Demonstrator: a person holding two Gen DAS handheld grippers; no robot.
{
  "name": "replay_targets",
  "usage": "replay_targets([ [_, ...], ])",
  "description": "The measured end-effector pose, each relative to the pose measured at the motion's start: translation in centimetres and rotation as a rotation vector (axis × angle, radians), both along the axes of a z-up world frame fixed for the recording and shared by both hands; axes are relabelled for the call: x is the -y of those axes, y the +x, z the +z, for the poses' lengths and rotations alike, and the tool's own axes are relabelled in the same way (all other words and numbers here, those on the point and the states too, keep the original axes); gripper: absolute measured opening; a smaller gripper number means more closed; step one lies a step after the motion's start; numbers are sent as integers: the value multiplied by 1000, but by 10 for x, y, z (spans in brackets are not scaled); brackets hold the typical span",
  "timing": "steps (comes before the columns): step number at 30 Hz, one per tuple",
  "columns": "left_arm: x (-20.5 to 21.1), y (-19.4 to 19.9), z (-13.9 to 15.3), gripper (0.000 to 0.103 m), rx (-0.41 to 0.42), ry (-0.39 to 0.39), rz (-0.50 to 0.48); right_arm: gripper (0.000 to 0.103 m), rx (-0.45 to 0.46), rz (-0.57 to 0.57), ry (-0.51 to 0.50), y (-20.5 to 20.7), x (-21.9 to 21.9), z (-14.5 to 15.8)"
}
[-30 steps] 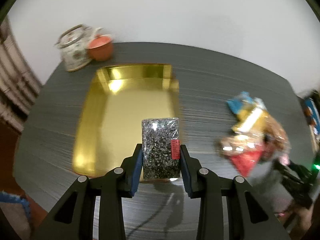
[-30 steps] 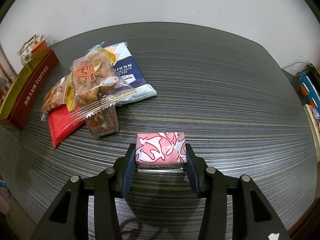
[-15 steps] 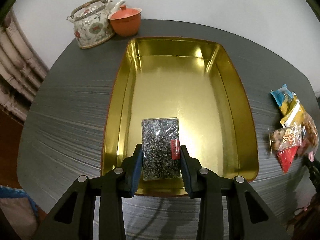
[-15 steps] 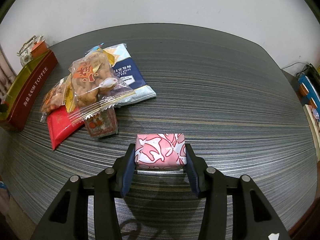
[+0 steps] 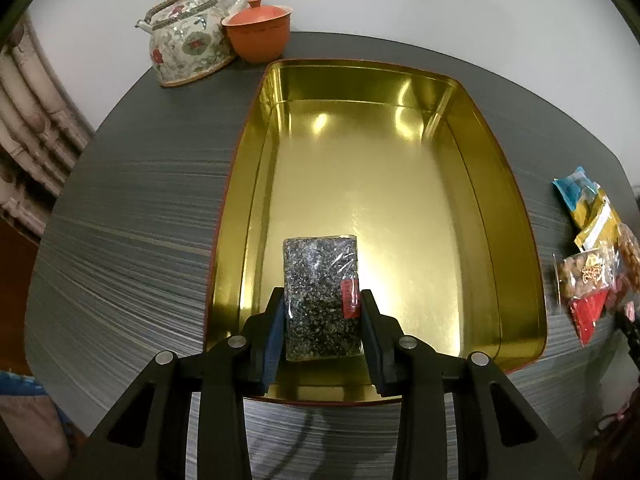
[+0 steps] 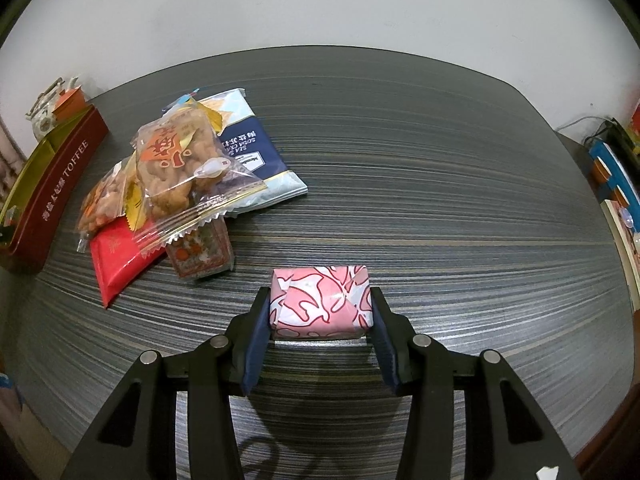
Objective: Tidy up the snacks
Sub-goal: 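Carry the dark packet into the gold tin and open the left gripper, then carry the pink box into the tin beside the dark packet, open right gripper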
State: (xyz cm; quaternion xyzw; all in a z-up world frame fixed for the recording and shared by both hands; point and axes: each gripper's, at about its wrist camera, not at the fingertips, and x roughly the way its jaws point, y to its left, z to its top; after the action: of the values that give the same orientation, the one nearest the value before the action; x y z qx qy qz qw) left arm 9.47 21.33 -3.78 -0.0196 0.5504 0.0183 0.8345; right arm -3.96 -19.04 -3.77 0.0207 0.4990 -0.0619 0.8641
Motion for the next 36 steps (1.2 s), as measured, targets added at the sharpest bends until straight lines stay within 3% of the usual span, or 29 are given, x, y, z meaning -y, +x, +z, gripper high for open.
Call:
replay_targets([
  [18,1,1,8,39,18,0,-13,41,-9,-10,0,2,-7,-1],
  [23,1,-3,16,47,38,-29,-22,41,-26,2,14,-4,-12,0],
  [28,2,-9,29,68,85,-41,-31,41,-41,52,44,-12,-27,3],
  [36,-10,-13,47,72,133,-50,-6,41,-36,204,75,-20,-74,19],
])
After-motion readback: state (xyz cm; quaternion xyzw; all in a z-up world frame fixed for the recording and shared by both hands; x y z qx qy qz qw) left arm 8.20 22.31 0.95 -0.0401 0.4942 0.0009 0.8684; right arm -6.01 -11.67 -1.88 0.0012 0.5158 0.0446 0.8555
